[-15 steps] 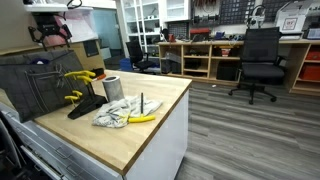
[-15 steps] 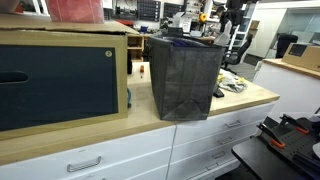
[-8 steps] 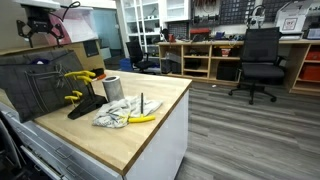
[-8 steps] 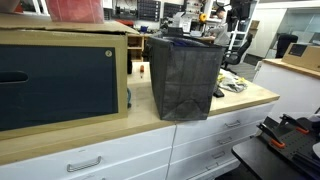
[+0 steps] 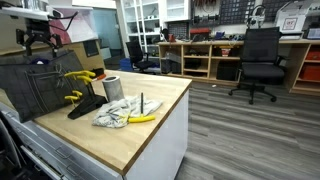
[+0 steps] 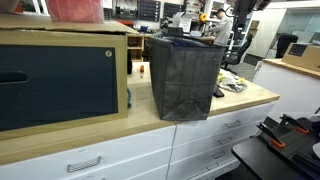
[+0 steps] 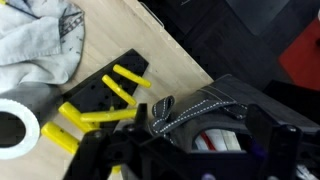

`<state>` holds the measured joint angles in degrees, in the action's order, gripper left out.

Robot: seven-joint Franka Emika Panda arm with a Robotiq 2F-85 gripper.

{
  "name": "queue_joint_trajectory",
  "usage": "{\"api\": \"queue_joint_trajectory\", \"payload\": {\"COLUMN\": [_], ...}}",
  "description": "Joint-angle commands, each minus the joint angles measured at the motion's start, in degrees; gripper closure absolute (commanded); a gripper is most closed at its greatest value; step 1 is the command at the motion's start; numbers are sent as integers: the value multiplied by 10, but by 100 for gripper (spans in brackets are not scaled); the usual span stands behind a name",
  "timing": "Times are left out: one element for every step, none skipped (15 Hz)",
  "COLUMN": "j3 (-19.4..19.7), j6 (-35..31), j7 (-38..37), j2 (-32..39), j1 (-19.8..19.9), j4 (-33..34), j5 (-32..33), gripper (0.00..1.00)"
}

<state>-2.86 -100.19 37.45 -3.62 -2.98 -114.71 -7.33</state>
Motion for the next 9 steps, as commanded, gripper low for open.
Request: {"api": "queue_joint_trajectory", "payload": {"j3": [9, 10, 12, 12, 11, 11, 12, 12, 13], "j6": [-41, -50, -58, -65, -66, -68, -69, -65, -63], "j7": [-88, -111, -138, -159, -179, -198, -216, -233, -249], "j2": [-70, -87, -102, -119, -135, -150, -160, -170, -176], "j1": [3, 3, 2, 0, -1, -2, -1, -1, 0], "j4": [-96, -117, -136, -155, -170, -185, -195, -202, -208], "j5": [-28, -34, -37, -40, -40, -40, -40, -39, -40], "gripper": [0, 0, 0, 0, 0, 0, 0, 0, 0]}}
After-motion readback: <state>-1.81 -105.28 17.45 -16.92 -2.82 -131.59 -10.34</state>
